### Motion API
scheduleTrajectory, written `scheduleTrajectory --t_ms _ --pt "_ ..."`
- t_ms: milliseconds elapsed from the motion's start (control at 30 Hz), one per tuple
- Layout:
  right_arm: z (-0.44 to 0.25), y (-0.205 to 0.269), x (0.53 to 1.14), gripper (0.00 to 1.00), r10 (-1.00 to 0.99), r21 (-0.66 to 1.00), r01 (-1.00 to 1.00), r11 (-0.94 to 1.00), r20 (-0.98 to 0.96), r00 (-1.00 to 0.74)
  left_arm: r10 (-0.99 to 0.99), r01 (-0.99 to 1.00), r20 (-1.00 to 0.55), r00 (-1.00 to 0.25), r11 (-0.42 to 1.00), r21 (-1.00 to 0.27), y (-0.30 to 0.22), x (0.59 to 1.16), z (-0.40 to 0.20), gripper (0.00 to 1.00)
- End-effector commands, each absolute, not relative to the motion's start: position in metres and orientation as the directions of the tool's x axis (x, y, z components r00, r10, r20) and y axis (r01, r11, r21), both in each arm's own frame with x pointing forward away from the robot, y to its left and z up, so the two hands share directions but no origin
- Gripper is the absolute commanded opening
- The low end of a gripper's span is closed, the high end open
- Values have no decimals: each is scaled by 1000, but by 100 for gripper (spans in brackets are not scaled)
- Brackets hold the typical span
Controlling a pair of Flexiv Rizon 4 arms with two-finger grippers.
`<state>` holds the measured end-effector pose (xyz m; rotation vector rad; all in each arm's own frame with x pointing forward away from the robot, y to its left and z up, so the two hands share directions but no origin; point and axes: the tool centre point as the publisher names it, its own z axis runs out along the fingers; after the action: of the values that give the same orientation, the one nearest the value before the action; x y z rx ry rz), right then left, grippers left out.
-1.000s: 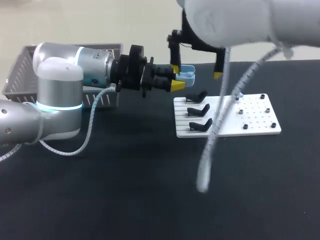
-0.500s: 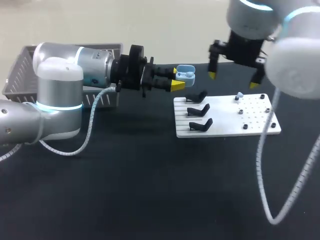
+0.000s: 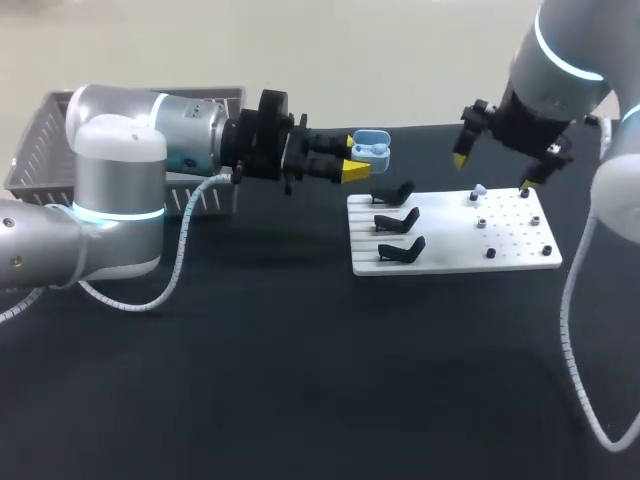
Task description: Pick up each earbud case from the left stands, insert the matching earbuds, close the lid, and place the case in the box.
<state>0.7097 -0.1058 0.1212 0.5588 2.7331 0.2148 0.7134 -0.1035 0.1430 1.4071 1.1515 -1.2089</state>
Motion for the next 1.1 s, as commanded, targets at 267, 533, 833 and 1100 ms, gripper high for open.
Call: scheduleTrajectory --t_ms 267,533,833,1100 --pt "84 -105 749 87 423 202 384 901 -209 -882 79 988 -994 82 -135 70 -103 713 142 0" --pt "58 -118 753 68 456 206 422 883 -167 -874 79 988 -994 82 -135 70 -103 713 142 0" --pt "47 -114 756 56 434 192 403 895 -162 -886 79 988 -994 82 -135 70 -103 713 142 0" --pt "43 -113 760 48 425 203 392 897 -156 -892 79 988 -994 82 -135 70 -103 713 142 0"
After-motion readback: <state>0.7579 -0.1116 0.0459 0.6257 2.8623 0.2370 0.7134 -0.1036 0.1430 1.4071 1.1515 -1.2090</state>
